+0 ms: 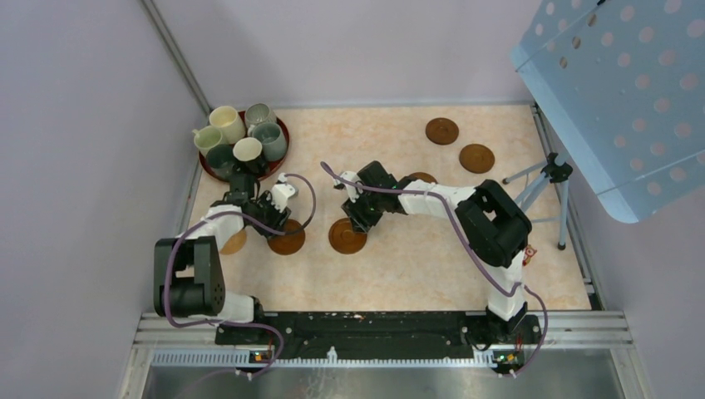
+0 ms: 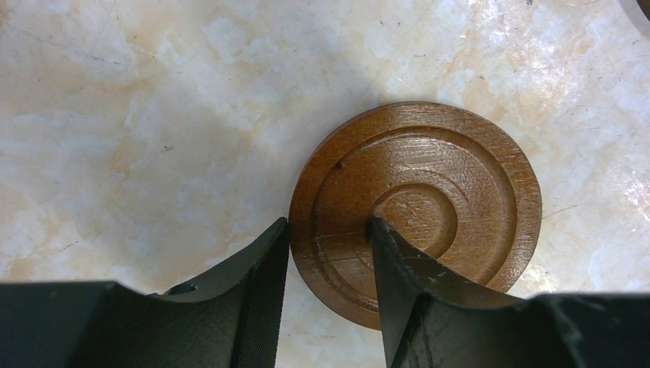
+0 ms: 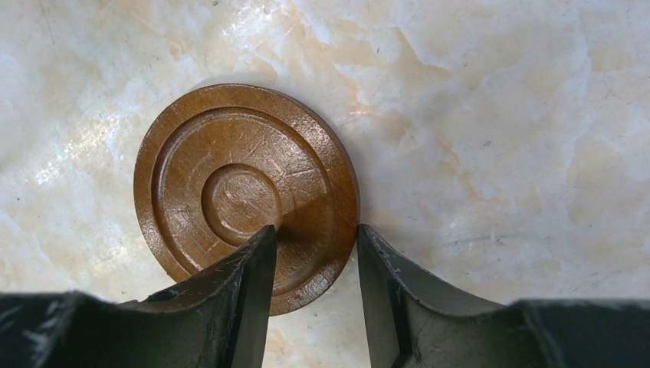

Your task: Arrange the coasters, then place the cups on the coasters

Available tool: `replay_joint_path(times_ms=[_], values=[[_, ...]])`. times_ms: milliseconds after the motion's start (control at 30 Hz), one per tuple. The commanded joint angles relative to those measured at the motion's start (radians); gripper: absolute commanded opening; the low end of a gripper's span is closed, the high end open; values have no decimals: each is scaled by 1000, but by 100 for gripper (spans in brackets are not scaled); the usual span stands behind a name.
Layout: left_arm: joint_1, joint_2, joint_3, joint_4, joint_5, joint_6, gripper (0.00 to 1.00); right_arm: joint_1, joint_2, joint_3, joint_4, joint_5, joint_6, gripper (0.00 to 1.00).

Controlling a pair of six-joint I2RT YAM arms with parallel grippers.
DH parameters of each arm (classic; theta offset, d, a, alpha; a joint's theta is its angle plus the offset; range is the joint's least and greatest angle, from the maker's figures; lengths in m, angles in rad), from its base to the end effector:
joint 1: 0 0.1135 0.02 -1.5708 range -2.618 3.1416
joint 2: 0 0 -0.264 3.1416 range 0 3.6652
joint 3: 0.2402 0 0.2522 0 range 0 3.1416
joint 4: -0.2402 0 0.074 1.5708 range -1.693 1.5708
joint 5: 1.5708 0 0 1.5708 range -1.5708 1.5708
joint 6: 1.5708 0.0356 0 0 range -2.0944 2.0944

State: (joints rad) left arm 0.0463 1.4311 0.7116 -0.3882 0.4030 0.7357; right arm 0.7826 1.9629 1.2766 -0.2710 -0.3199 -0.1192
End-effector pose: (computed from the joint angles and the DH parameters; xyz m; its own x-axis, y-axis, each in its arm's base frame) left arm 0.2551 -0.0022 0.1631 -0.5737 0.5914 -0.5667 0.6980 0.7150 0.0397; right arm 0.2832 0.2974 0.1605 -0.4808 -0.6373 -0.6022 -0.8610 0.4730 0.1868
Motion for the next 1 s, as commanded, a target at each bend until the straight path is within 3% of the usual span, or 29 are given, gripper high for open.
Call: replay_joint_path(times_ms=[0,333,633,800,967], values=[[-2,21,-4,-56,-6,9,51,19,-15,-14,-80,-27,13,44],[-3,22,11,-104,-3,30,59,18,-26,-6,-91,-49,14,44],[-2,5,82,-177,39,21,77,9,-83,0,-77,-12,12,52],[-5,-17,164,-196,99,-12,81,-46,-137,58,-99,-25,32,59],[-59,-7,261,-164,141,-77,84,-152,-167,108,-106,22,41,60]])
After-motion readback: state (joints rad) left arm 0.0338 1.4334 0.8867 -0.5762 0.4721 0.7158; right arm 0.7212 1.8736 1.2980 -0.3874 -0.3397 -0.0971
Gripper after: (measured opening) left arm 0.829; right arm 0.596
